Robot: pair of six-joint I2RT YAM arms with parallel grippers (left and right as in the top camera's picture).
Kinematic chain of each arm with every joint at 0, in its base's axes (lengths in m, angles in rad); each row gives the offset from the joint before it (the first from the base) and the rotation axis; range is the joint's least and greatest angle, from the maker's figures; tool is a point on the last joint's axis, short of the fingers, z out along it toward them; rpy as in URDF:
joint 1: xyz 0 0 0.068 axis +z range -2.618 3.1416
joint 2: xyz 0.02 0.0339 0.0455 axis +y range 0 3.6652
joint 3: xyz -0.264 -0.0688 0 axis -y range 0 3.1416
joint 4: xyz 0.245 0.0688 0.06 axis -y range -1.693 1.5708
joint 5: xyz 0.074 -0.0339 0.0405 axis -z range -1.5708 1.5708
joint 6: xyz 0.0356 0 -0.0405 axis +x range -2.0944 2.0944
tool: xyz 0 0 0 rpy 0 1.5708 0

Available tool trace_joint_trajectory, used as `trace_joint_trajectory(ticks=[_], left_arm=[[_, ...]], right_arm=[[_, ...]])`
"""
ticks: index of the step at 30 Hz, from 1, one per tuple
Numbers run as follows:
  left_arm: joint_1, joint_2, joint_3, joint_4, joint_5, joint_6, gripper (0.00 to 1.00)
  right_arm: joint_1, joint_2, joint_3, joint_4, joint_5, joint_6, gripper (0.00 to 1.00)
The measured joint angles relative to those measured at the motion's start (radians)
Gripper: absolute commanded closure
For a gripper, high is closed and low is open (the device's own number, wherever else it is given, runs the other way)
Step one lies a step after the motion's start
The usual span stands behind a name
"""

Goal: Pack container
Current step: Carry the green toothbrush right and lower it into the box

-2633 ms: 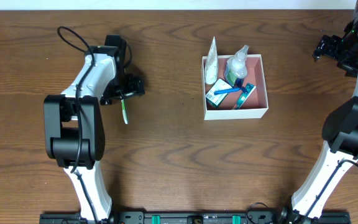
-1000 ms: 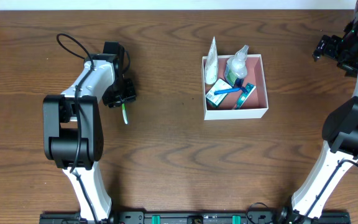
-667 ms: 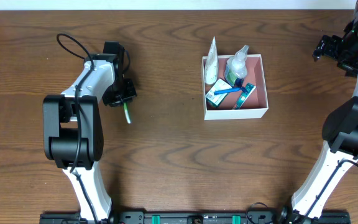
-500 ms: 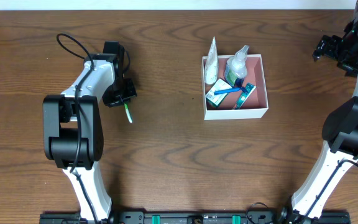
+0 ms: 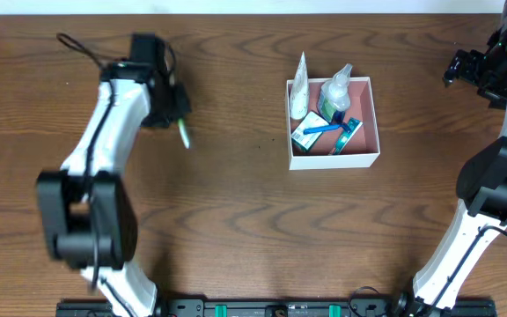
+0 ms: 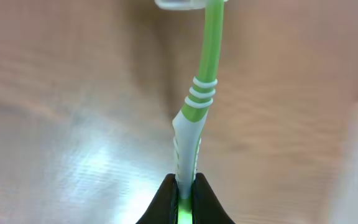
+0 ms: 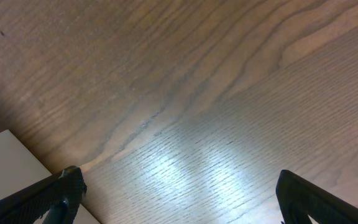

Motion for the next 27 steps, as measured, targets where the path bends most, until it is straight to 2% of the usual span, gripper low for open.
trace_joint_trajectory(ticks=[5, 11, 15, 19, 21, 24, 27], left_arm=[[-0.094, -0.209, 0.051, 0.116, 0.09, 0.052, 0.94], [-0.367, -0.328, 0.063, 0.261, 0.137, 0.217, 0.94], [-0.508, -0.302, 0.062, 0.317, 0.142, 0.32, 0.93], [-0.581, -0.241, 0.062, 0.355, 0.141, 0.397, 0.93], [-0.597, -0.201, 0.062, 0.371, 0.135, 0.422, 0.92], [-0.601, -0.138, 0.062, 0.394, 0.119, 0.448, 0.84], [-0.599, -0.072, 0.062, 0.408, 0.106, 0.455, 0.83]], right_arm=[[0.0, 0.0, 0.0, 0.0, 0.0, 0.0, 0.01], [0.0, 0.0, 0.0, 0.0, 0.0, 0.0, 0.01], [0.0, 0.0, 0.0, 0.0, 0.0, 0.0, 0.01], [0.0, 0.0, 0.0, 0.0, 0.0, 0.0, 0.01], [0.0, 0.0, 0.0, 0.0, 0.0, 0.0, 0.01], [0.0, 0.0, 0.0, 0.0, 0.0, 0.0, 0.01], [0.0, 0.0, 0.0, 0.0, 0.0, 0.0, 0.01]])
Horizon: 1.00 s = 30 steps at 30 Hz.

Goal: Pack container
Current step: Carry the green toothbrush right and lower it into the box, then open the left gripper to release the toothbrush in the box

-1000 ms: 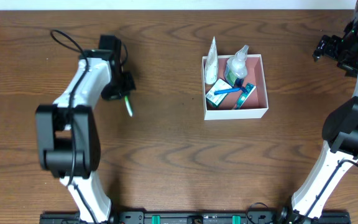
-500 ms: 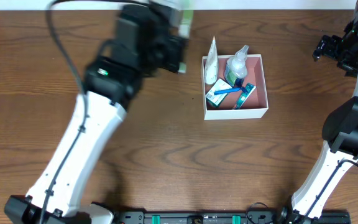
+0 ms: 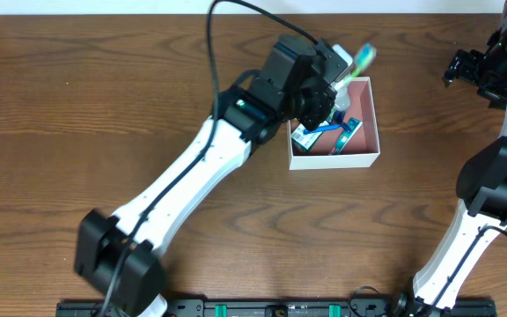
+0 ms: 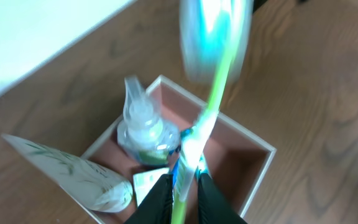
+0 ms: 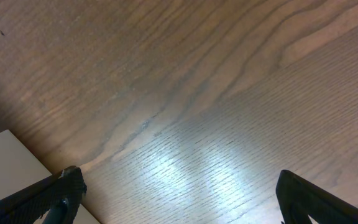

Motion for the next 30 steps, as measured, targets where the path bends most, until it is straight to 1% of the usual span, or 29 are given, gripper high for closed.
trace_joint_trajectory(ticks=[7, 8, 9, 10, 12, 13, 14, 15, 16, 17, 20, 26, 30], left_arm=[[0.001, 0.096, -0.001, 0.013, -0.005, 0.011, 0.83], [0.001, 0.103, -0.001, 0.014, -0.005, 0.011, 0.69], [0.001, 0.108, -0.001, 0.014, -0.005, 0.014, 0.6], [0.001, 0.109, -0.001, 0.014, -0.008, 0.018, 0.55], [0.001, 0.109, -0.001, 0.015, -0.016, 0.016, 0.54], [0.001, 0.107, -0.001, 0.014, -0.019, 0.013, 0.51], [0.001, 0.104, -0.001, 0.01, -0.022, 0.016, 0.28], [0.001, 0.1, -0.001, 0.004, -0.023, 0.022, 0.16], [0.001, 0.092, -0.001, -0.01, -0.029, 0.017, 0.04], [0.001, 0.082, -0.002, -0.027, -0.035, 0.016, 0.01], [0.005, 0.016, -0.005, -0.13, -0.097, 0.015, 0.02], [0.064, -0.201, -0.006, -0.381, -0.211, 0.016, 0.02], [0.084, -0.28, -0.004, -0.48, -0.239, 0.016, 0.02]], right_arm=[[0.0, 0.0, 0.0, 0.0, 0.0, 0.0, 0.01], [0.0, 0.0, 0.0, 0.0, 0.0, 0.0, 0.01], [0.0, 0.0, 0.0, 0.0, 0.0, 0.0, 0.01], [0.0, 0.0, 0.0, 0.0, 0.0, 0.0, 0.01], [0.0, 0.0, 0.0, 0.0, 0.0, 0.0, 0.01], [0.0, 0.0, 0.0, 0.0, 0.0, 0.0, 0.01], [0.0, 0.0, 0.0, 0.0, 0.0, 0.0, 0.01], [0.0, 0.0, 0.0, 0.0, 0.0, 0.0, 0.01], [0.0, 0.0, 0.0, 0.0, 0.0, 0.0, 0.01], [0.0, 0.0, 0.0, 0.0, 0.0, 0.0, 0.01], [0.0, 0.0, 0.0, 0.0, 0.0, 0.0, 0.01], [0.0, 0.0, 0.0, 0.0, 0.0, 0.0, 0.01], [0.0, 0.0, 0.0, 0.0, 0.0, 0.0, 0.01]])
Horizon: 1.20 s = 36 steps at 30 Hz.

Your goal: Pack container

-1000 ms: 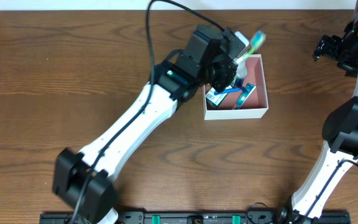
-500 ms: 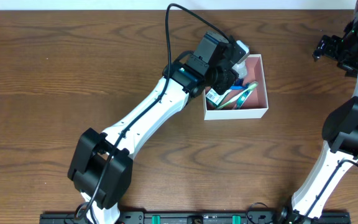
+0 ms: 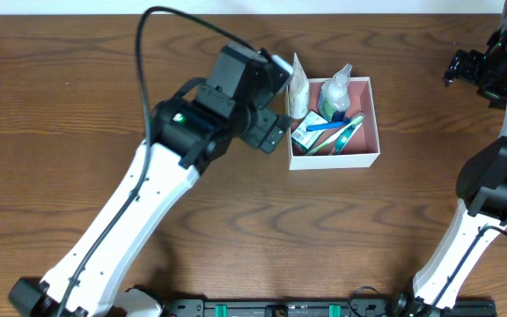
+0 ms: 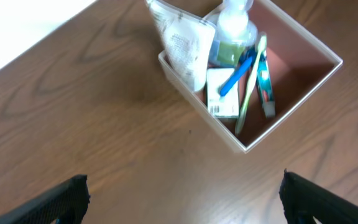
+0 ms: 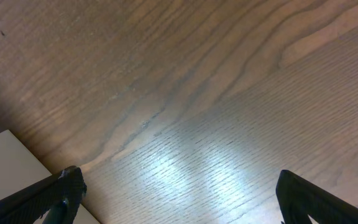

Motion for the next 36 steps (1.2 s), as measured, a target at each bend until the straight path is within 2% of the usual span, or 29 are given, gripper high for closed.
trace_joint_trajectory(ticks=[11, 17, 22, 28, 36], left_arm=[[-0.001, 0.003, 0.0, -0.064, -0.01, 0.0, 0.02], [-0.001, 0.003, 0.0, -0.18, -0.014, -0.057, 0.02], [-0.001, 0.003, -0.002, -0.172, -0.016, -0.083, 0.02], [0.016, -0.036, -0.132, 0.03, -0.016, -0.087, 0.02], [0.1, -0.289, -0.612, 0.526, -0.003, -0.087, 0.02]], right_arm=[[0.0, 0.0, 0.0, 0.0, 0.0, 0.0, 0.01], [0.0, 0.0, 0.0, 0.0, 0.0, 0.0, 0.01], [0.0, 0.0, 0.0, 0.0, 0.0, 0.0, 0.01], [0.0, 0.0, 0.0, 0.0, 0.0, 0.0, 0.01], [0.0, 0.0, 0.0, 0.0, 0.0, 0.0, 0.01]])
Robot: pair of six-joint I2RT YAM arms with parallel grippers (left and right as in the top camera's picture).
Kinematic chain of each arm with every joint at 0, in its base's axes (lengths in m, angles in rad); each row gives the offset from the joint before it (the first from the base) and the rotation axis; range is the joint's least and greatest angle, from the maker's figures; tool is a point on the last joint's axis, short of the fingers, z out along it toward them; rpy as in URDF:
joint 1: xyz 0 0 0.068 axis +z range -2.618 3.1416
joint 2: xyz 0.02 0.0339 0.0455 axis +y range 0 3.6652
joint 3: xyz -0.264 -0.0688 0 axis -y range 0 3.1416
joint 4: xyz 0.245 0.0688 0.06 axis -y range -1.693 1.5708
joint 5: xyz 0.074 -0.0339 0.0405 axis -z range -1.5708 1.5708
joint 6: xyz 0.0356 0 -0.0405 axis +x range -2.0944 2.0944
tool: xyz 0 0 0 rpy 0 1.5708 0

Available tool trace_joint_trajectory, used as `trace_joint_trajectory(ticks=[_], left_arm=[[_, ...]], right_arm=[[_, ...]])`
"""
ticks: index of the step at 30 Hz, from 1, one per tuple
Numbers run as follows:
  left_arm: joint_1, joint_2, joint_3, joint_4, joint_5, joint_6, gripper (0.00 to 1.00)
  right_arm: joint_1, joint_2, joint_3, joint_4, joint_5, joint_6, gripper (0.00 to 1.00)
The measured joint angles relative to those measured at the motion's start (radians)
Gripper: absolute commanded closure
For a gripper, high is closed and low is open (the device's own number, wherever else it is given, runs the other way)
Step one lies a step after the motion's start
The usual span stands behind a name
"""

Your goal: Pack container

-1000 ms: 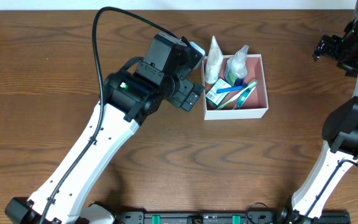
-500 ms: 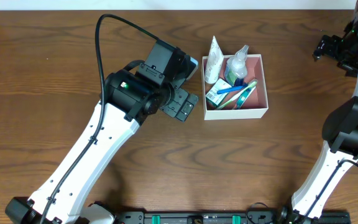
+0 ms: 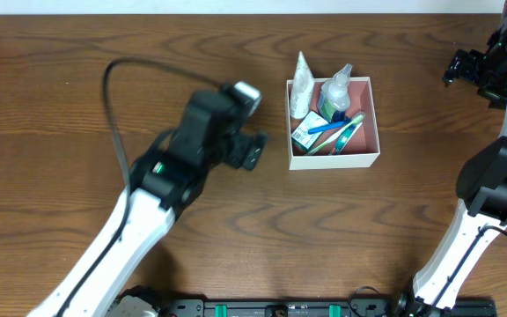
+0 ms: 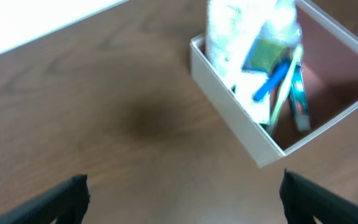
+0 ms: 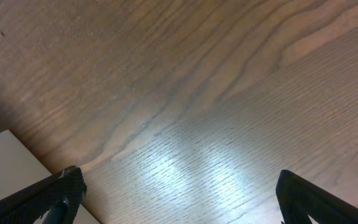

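Observation:
A white box with a pink floor stands right of the table's middle. Inside it are a white tube, a clear bottle, a blue item and the green toothbrush. The same box and toothbrush show blurred in the left wrist view. My left gripper hangs open and empty just left of the box; its fingers sit wide apart. My right gripper is open over bare wood at the far right edge, its fingertips wide apart.
The brown wooden table spreads around the box. A pale wall strip runs along the far edge. A black cable loops off my left arm. A pale flat corner shows at the lower left of the right wrist view.
My left arm has drawn back to the left and toward the front, with its gripper still open. The box's contents and my right arm have not changed.
My left gripper first held the green toothbrush over the table's left side. Then it held the brush above the box. After that it was open beside the box, with the brush lying inside. Now it is farther from the box.

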Motion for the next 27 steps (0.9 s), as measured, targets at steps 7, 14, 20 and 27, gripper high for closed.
trace_joint_trajectory(ticks=[7, 14, 20, 27], left_arm=[[0.172, -0.286, -0.449, 0.29, 0.082, -0.003, 0.02], [0.267, -0.673, -0.728, 0.363, 0.115, -0.008, 0.02], [0.342, -0.946, -0.845, 0.372, 0.119, -0.022, 0.02], [0.401, -1.061, -0.887, 0.363, 0.119, -0.023, 0.02]], right_arm=[[0.0, 0.0, 0.0, 0.0, 0.0, 0.0, 0.01], [0.0, 0.0, 0.0, 0.0, 0.002, 0.0, 0.01], [0.0, 0.0, 0.0, 0.0, 0.003, 0.0, 0.01], [0.0, 0.0, 0.0, 0.0, 0.002, 0.0, 0.01]])
